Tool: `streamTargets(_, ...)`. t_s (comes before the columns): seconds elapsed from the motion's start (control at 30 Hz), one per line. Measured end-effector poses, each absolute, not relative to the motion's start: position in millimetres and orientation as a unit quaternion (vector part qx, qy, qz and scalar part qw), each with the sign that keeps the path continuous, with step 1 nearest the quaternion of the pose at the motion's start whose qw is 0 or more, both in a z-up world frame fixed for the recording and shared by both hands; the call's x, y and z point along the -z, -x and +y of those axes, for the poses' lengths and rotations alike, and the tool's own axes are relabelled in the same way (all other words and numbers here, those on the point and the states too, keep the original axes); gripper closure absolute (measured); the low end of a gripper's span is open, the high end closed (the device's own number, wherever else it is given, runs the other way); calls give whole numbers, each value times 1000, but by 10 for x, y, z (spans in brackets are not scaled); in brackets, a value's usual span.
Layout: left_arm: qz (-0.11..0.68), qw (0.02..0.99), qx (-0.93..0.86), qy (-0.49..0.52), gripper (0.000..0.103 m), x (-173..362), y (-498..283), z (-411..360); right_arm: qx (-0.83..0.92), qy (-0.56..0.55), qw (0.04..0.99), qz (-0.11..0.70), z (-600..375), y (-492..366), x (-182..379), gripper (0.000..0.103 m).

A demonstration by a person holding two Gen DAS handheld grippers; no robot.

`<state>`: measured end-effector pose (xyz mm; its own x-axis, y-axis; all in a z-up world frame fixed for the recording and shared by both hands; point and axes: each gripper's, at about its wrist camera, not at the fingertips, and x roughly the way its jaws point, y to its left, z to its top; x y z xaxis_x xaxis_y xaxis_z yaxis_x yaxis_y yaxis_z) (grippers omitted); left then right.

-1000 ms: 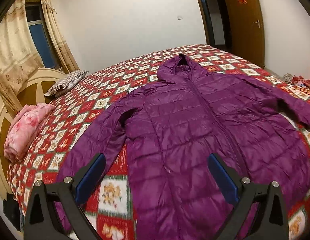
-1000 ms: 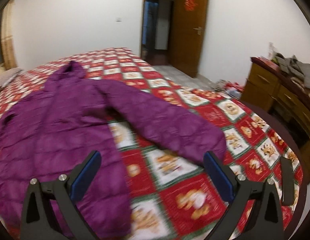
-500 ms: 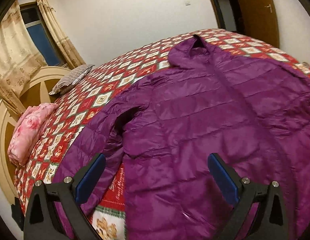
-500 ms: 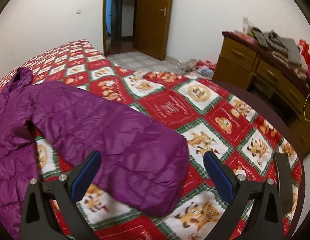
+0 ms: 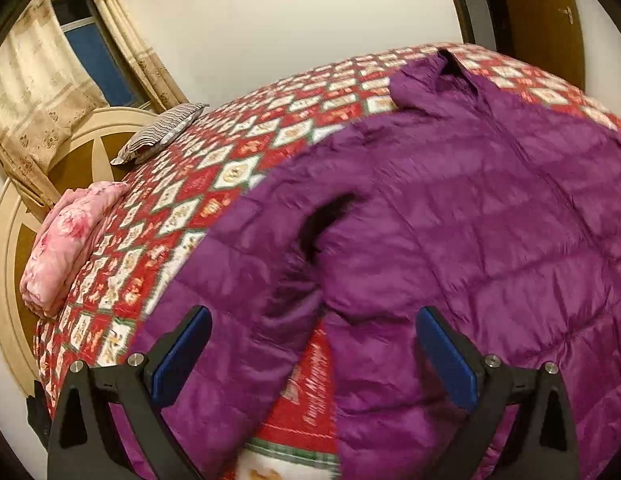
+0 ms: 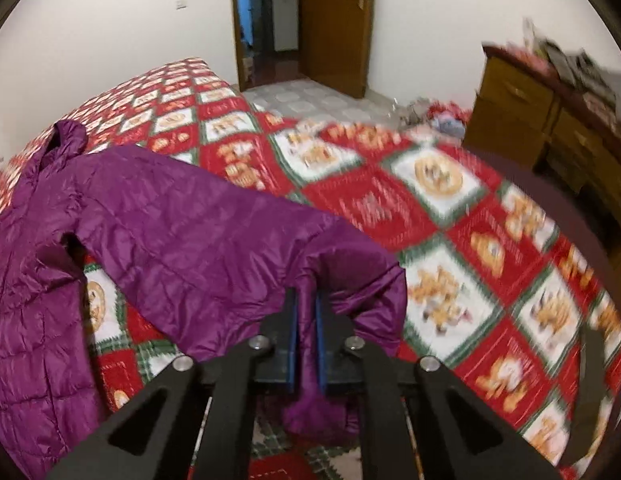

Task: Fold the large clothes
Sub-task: 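Grasp the sleeve cuff with the right gripper and fold it across the jacket body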

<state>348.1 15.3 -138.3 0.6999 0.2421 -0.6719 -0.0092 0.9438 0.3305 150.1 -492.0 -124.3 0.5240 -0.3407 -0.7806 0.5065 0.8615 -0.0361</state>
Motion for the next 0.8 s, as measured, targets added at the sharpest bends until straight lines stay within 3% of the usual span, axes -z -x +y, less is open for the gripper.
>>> streamTargets(0.43, 358, 919, -91, -138, 1, 1057, -3675, 440, 124, 47, 931, 339, -3374, -2404, 458, 95)
streamTargets(0.8, 374, 910, -114, -141, 1, 1172, -3713, 706, -12, 123, 932, 341, -1751, -3008, 1001, 95)
